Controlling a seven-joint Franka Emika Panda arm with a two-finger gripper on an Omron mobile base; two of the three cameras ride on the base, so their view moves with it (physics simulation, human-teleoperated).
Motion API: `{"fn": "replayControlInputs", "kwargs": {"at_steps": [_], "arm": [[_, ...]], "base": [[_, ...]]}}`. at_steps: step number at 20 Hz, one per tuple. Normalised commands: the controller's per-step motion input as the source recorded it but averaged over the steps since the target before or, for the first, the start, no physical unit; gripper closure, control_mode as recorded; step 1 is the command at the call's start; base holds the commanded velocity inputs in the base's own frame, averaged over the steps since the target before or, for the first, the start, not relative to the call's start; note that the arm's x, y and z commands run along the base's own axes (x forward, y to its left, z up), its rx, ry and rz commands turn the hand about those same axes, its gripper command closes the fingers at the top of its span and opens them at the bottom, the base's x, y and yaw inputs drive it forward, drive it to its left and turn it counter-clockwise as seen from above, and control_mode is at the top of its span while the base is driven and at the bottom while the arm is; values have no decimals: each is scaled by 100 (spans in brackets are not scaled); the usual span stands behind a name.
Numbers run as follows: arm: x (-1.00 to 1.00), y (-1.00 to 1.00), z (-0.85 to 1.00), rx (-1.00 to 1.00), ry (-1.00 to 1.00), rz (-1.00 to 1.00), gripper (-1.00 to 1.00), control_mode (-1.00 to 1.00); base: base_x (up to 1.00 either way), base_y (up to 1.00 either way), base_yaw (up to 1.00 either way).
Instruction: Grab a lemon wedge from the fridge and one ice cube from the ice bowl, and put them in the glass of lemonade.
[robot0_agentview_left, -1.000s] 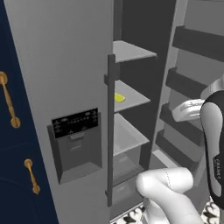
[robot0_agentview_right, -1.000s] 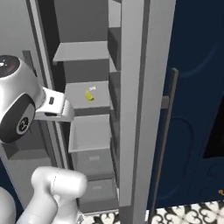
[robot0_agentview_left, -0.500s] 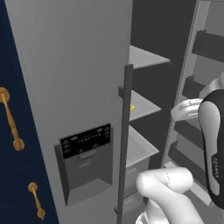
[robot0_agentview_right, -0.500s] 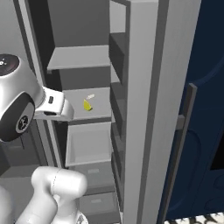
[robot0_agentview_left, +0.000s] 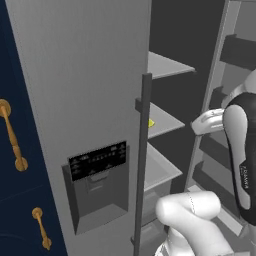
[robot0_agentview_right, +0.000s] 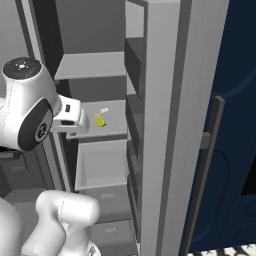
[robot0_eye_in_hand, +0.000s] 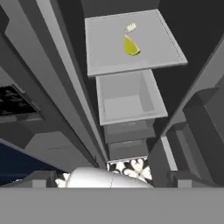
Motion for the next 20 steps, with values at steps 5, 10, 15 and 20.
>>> {"fn": "replayControlInputs", "kwargs": {"at_steps": [5, 10, 15, 20], "arm": [[69, 0, -10, -3, 19, 21, -100, -100], [23, 0, -13, -11, 24, 22, -100, -100], [40, 6, -79, -5, 3, 10, -100, -100], [30, 2, -44, 0, -6, 2, -100, -100]], "base": [[0, 0, 0], [0, 0, 0], [0, 0, 0], [0, 0, 0]]}}
